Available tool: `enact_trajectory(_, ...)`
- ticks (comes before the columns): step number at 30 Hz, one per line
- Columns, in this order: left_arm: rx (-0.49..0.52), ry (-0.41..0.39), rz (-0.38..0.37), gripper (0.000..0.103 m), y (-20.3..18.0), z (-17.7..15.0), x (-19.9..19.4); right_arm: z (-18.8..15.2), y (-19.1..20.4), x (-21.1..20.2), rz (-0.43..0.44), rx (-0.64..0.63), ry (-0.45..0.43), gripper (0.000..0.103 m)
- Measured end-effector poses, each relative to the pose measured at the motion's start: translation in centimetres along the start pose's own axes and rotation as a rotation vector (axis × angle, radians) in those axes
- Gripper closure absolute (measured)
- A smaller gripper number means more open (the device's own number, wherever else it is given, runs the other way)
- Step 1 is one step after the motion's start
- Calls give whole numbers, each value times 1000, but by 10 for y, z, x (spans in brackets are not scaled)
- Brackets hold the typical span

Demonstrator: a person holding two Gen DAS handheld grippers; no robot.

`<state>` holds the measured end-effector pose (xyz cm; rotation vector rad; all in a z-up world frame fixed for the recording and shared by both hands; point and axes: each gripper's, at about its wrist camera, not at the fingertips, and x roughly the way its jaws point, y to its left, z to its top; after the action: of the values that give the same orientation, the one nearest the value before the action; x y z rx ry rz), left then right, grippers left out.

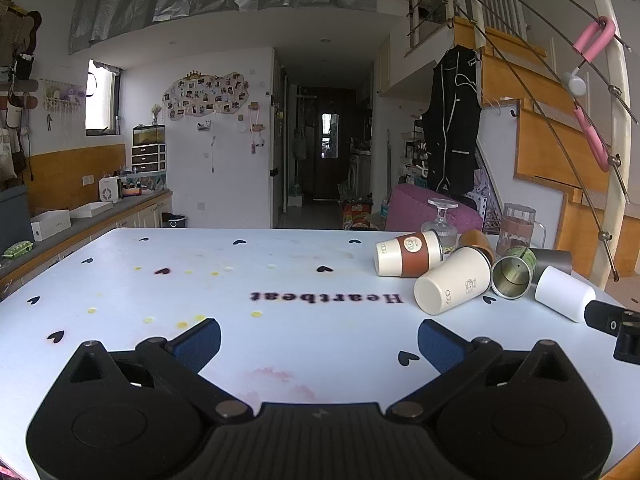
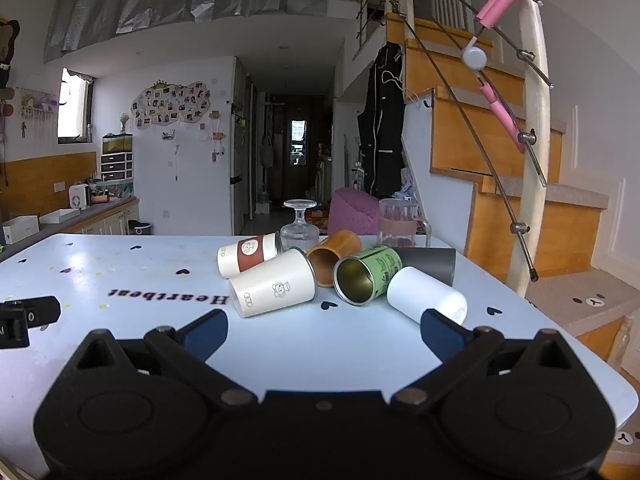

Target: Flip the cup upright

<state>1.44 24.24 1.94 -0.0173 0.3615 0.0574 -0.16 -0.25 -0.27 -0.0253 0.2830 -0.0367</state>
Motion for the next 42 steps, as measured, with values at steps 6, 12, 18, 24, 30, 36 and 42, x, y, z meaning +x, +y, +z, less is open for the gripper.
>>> enact_trajectory(6, 1, -1, 0, 0, -2, -1, 0, 0, 0, 0, 0, 0, 0, 0)
enact_trajectory(12, 1, 0, -1, 0, 7, 1, 1, 0, 0, 0, 1, 0, 0, 0)
enact_trajectory(18, 5, 1, -1, 0, -6, 0, 1, 1, -1, 0, 1, 0, 1, 0)
enact_trajectory(24, 10, 4, -9, 0, -15, -5, 0, -3, -2, 1, 5, -6, 4, 0)
enact_trajectory(30, 5, 6, -12, 0, -5, 0, 1, -3, -2, 1, 3, -7, 6, 0)
enact_trajectory(36, 3, 8, -13, 0, -4, 2, 1, -2, -2, 2, 3, -8, 9, 0)
enact_trajectory(42, 2, 8, -13, 0, -4, 2, 1, -2, -2, 2, 3, -7, 9, 0)
